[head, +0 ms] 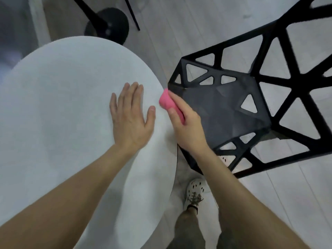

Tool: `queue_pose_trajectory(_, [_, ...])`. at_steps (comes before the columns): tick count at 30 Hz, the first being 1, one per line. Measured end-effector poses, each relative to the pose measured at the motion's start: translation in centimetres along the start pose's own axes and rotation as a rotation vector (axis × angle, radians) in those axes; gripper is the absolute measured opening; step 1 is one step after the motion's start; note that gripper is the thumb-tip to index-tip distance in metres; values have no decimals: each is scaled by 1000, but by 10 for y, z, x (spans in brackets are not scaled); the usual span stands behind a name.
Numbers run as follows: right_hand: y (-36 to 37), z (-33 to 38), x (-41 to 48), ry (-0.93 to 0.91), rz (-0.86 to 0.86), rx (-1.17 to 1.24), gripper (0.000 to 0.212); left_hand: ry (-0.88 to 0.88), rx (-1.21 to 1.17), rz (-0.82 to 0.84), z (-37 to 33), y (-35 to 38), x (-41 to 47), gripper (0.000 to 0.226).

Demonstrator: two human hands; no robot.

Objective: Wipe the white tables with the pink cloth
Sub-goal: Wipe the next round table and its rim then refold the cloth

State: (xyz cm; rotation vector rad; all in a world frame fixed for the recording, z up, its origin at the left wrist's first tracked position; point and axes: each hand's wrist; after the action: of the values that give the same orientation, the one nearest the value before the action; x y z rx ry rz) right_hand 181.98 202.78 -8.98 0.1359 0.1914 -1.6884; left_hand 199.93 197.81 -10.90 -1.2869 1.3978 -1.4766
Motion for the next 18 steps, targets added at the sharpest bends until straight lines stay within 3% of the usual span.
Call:
queue_pose_trajectory(4, [-10, -4, -25, 18, 76, 34, 49, 16, -13, -6, 5, -2, -6, 64])
queue_pose_trajectory(11, [26, 30, 174, -25, 330, -91, 47, 18, -3, 11, -2, 4, 4, 66])
queue_pose_trajectory(14, [14, 19, 146, -31, 323, -41, 46, 21, -19, 9, 1, 3, 2, 66])
queue_pose_trajectory(18, [-30, -4, 42, 23, 316, 44, 47, 38, -24, 17, 6, 0, -7, 66])
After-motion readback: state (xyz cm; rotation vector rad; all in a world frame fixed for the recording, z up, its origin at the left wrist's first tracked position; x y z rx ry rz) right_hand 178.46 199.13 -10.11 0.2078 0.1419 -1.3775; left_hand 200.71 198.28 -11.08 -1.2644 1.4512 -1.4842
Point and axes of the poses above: each hand's wrist, its own x-axis towards the middle knuckle, its own y-axis out of the palm, z = x × y, and after that the axes turned 3 degrees about x, right-handed
